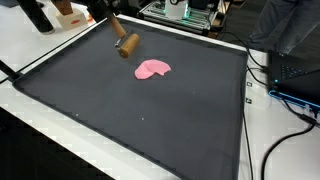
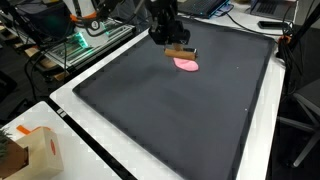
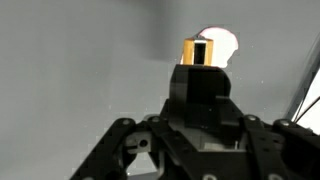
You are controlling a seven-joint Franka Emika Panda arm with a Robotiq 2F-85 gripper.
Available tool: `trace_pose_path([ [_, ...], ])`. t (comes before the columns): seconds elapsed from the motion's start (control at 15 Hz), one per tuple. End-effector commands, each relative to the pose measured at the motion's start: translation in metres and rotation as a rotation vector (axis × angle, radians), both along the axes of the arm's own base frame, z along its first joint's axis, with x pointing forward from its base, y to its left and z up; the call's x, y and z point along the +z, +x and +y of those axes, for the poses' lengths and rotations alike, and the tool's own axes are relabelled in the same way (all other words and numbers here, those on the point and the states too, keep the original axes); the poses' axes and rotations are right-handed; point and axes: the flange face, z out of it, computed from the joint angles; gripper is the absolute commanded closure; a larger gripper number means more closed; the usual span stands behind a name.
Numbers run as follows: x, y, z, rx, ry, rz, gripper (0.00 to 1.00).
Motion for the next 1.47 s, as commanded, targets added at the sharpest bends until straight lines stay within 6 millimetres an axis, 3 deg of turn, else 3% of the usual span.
trace_pose_path([
  [0.0, -0.009, 0.008, -0.015, 0.003, 0.047, 0.003, 0.75],
  [0.67, -0.032, 0.016, -0.041, 0.001, 0.050, 0.023, 0.75],
  [1.4, -0.031, 0.018, -0.042, -0.003, 0.023, 0.029, 0.75],
])
